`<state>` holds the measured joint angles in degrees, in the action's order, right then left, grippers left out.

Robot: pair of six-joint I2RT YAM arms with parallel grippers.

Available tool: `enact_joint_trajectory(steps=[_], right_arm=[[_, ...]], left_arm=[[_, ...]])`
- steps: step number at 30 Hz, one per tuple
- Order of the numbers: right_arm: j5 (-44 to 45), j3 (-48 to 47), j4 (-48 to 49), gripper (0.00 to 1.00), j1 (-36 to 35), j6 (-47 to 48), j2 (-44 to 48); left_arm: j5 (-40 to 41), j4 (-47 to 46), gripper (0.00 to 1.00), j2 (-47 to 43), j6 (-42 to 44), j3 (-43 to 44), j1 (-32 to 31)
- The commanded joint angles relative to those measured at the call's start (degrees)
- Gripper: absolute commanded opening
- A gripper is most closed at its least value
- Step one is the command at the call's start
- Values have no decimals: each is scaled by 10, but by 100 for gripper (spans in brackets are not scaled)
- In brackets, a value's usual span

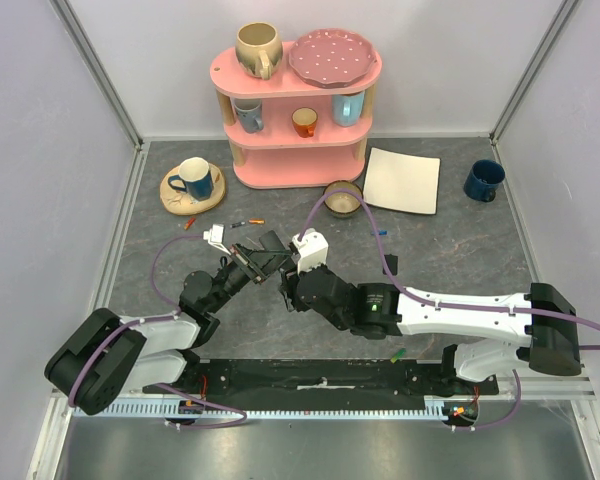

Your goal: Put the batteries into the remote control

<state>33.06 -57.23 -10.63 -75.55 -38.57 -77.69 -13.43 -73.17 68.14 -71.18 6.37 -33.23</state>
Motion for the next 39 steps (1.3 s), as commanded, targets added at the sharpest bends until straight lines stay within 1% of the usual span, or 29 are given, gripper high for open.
enact_joint_trajectory(steps=[1,10,18,24,28,31,33,35,36,37,39], right_arm=[[41,-27,-13,55,5,8,3],[43,-31,-14,57,8,17,15],[15,-46,-21,58,8,11,32],[14,-50,-27,59,8,12,60],[15,-34,-27,59,21,0,97],[-30,0,-15,61,61,-46,129],[-82,35,2,63,94,-80,151],[-118,65,29,68,122,-101,161],[-151,74,39,71,130,-120,168],[-165,81,57,76,137,-128,170],[-208,99,74,80,152,-151,171]], left_arm=[[-5,-131,2,5,-15,7,-2],[-7,-131,2,10,-19,7,-2],[-7,-132,2,20,-19,10,-2],[-5,-134,2,21,-20,11,-2],[-2,-138,2,19,-19,11,-2],[4,-151,2,15,-18,10,-2],[8,-160,2,14,-16,9,-2],[13,-174,2,15,-15,9,-2],[14,-178,2,16,-15,10,-2],[17,-181,2,17,-16,10,-2],[17,-189,2,20,-18,13,-2]])
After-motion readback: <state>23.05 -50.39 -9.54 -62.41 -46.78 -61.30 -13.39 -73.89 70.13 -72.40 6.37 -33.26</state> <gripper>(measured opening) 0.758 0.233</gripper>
